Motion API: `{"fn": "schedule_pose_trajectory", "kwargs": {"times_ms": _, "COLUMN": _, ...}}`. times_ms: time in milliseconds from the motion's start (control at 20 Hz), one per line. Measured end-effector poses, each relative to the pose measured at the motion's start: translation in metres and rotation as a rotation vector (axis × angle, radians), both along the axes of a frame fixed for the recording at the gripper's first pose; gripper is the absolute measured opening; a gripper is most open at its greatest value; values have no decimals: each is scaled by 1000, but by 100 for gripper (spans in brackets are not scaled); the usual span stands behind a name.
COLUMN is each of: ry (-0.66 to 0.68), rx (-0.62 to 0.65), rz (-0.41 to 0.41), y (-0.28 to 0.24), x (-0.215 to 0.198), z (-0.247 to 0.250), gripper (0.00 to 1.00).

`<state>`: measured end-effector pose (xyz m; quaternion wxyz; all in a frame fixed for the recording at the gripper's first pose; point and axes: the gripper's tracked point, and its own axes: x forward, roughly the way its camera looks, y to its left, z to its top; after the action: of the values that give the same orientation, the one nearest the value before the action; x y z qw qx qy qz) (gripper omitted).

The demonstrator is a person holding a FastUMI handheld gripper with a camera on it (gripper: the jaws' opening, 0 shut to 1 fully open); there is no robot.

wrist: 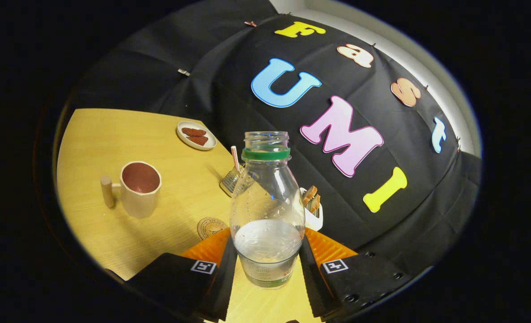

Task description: Take the bottle from table, then pour the juice into the cup, finally place the bottle on the coaster

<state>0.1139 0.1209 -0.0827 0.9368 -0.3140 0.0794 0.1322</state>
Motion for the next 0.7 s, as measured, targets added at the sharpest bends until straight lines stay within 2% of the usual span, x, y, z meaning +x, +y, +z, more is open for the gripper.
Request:
{"fn": "schedule_pose_trajectory", "kwargs": {"times_ms": 300, "ry": -20, "rx": -156, "rz": 17, "y": 20, "x": 1, "z": -8, "gripper": 70}}
{"fn": "schedule_pose_trajectory", "kwargs": {"times_ms": 700, "ry": -35, "rx": -299, "rz": 52, "y": 51, "x": -2, "z": -30, "gripper": 70}}
